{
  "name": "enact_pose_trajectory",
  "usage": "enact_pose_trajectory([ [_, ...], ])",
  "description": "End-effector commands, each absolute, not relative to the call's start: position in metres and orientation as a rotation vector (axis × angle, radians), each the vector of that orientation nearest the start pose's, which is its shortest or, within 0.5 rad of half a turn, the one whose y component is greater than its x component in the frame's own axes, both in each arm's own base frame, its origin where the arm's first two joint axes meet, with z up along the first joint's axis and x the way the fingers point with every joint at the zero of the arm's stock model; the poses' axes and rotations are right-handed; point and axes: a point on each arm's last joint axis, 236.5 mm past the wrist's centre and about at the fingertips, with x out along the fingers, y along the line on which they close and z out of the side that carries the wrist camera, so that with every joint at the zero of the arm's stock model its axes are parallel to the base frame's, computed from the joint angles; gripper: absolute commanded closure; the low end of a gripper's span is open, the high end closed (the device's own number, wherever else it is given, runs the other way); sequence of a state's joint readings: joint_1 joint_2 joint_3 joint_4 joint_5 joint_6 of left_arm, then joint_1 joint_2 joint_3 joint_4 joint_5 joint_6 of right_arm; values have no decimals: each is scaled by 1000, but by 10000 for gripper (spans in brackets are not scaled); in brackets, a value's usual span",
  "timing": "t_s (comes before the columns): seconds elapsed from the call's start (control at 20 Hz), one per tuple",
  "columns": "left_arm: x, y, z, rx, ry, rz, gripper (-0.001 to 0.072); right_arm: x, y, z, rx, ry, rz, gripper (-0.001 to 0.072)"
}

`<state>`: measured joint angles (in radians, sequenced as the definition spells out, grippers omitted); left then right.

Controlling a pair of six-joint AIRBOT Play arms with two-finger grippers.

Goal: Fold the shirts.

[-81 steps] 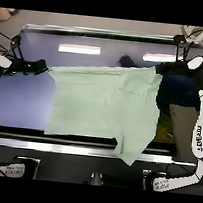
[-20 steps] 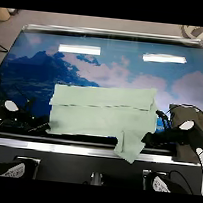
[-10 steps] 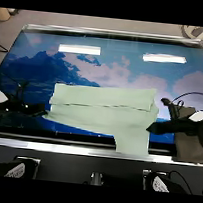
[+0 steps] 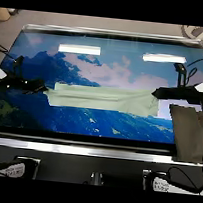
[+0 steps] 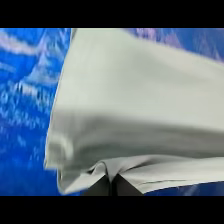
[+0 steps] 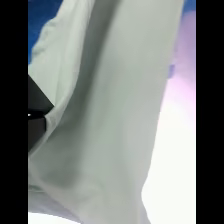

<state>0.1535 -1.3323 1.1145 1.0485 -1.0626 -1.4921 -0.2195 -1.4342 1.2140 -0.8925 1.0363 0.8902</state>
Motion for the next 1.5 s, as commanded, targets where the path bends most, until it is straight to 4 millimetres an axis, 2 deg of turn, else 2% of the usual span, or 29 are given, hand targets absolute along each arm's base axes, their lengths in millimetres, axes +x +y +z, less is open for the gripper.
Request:
enact_pose_trajectory([
  [0.0, 453, -44, -12, -606, 1204, -162, 679, 509, 36, 6, 226, 935, 398, 691],
  [0.15, 465, -42, -41, -620, 1254, -151, 680, 516, 34, -27, 285, 992, 365, 690],
  [0.25, 462, -43, -65, -635, 1305, -140, 679, 512, 39, -49, 303, 1042, 375, 689],
  [0.35, 459, -44, -83, -651, 1345, -129, 679, 510, 44, -61, 307, 1068, 384, 687],
  [0.4, 457, -44, -88, -678, 1361, -108, 664, 510, 47, -63, 297, 1068, 391, 635],
  [0.45, 458, -43, -88, -686, 1359, -102, 546, 511, 48, -60, 271, 1055, 412, 457],
  [0.5, 460, -39, -83, -678, 1352, -110, 389, 510, 48, -53, 230, 1045, 450, 189],
  [0.55, 462, -33, -76, -669, 1350, -119, 195, 508, 43, -44, 180, 1044, 484, 15],
  [0.6, 465, -24, -65, -659, 1343, -119, 138, 503, 29, -38, 134, 1061, 494, 7],
  [0.7, 471, -8, -38, -651, 1316, -127, 138, 487, -13, -38, 107, 1136, 439, 4],
  [0.8, 476, -4, -5, -631, 1257, -140, 205, 463, -33, -50, 184, 1228, 431, 0],
  [0.95, 475, -13, 39, -586, 1173, -169, 204, 443, -26, -73, 245, 1332, 488, -1],
  [1.15, 463, -45, 91, -514, 1092, -244, 205, 442, 0, -93, 433, 1370, 537, -1],
  [1.25, 455, -67, 116, -474, 1051, -292, 205, 442, 11, -99, 464, 1387, 550, -1],
  [1.4, 444, -100, 136, -425, 1026, -364, 204, 443, 32, -103, 460, 1399, 583, 4],
  [1.45, 440, -114, 136, -409, 1032, -391, 204, 443, 39, -103, 450, 1402, 596, 53],
])
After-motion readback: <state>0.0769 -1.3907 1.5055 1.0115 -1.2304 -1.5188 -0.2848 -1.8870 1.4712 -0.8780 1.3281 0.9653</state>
